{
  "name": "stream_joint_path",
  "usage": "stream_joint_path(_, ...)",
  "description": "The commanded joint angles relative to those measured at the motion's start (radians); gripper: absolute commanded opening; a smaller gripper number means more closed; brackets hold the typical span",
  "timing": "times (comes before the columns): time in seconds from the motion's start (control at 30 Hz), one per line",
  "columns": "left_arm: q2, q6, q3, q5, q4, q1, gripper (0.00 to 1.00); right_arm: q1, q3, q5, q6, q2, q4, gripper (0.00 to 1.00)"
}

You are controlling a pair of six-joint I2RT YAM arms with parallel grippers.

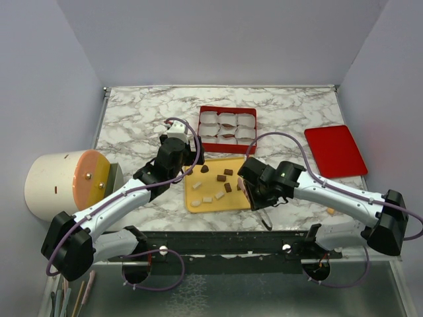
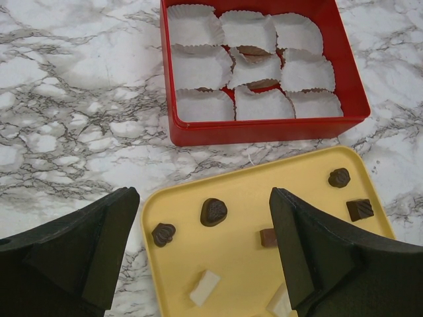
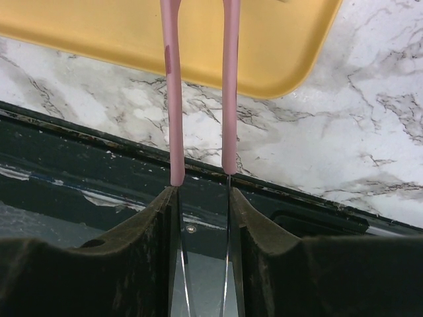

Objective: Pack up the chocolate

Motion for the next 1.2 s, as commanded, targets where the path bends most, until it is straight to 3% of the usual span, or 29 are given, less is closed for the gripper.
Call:
stream_joint_path(0.0,0.0,-0.002,0.015,-0.021,-0.006,-0.005,0.9,0.011,0.036,0.006,0.017,0.023,-0.027,0.38)
stream_joint_path(0.97,-0.016,0.001,-0.001,-0.004,0.009,-0.004,0.89,0.012,0.043,0.02,0.013,0.131,0.004,0.39)
stream_joint_path(1.07,-0.016,0.003,-0.001,-0.005,0.009,-0.004,0.89,0.012,0.044,0.028,0.013,0.142,0.009,0.33)
stream_joint_path(1.17,-0.015,0.003,-0.002,-0.007,0.008,-0.005,0.89,0.012,0.054,0.035,0.011,0.148,0.004,0.13)
